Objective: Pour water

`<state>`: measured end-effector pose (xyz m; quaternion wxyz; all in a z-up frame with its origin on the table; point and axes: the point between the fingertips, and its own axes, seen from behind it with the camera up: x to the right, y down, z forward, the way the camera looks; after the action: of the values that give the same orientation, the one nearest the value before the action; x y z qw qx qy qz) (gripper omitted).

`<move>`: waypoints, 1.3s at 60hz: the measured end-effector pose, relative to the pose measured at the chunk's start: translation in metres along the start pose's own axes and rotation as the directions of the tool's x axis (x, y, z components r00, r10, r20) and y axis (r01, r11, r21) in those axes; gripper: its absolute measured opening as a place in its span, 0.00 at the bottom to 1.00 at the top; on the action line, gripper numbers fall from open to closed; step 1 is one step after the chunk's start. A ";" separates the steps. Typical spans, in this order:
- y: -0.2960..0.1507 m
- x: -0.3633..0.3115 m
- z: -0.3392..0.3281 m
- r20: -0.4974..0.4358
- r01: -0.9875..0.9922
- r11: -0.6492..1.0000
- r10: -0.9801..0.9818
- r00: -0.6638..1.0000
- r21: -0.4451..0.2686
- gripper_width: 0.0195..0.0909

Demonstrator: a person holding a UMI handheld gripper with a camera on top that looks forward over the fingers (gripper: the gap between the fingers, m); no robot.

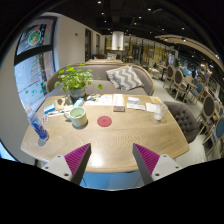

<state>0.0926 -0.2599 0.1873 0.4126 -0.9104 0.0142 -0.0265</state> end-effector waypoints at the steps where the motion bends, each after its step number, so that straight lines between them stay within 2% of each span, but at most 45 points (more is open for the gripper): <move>1: 0.001 -0.001 0.000 0.001 0.000 1.000 0.000 1.000 -0.003 0.93; 8: 0.008 -0.018 -0.003 -0.014 0.007 1.000 -0.007 1.000 -0.020 0.93; 22: 0.041 -0.110 0.000 -0.030 -0.002 1.000 0.001 1.000 -0.022 0.94; 32: 0.073 -0.207 -0.001 0.033 -0.013 0.999 0.014 0.999 -0.030 0.93; 37: 0.078 -0.261 0.004 0.077 0.009 1.000 -0.008 0.997 -0.008 0.93; 48: 0.050 -0.364 0.039 0.175 0.037 0.995 -0.053 0.983 0.096 0.93; 56: 0.014 -0.398 0.083 0.181 0.007 0.987 -0.037 0.983 0.163 0.93; 63: -0.010 -0.410 0.121 0.151 -0.004 0.978 -0.028 0.988 0.207 0.92; 69: -0.019 -0.416 0.149 0.132 -0.009 0.974 -0.021 0.991 0.226 0.81; 78: -0.033 -0.420 0.171 0.115 -0.006 0.962 -0.026 0.993 0.273 0.47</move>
<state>-0.3161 -0.0902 0.0845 0.5339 -0.8450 -0.0184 0.0233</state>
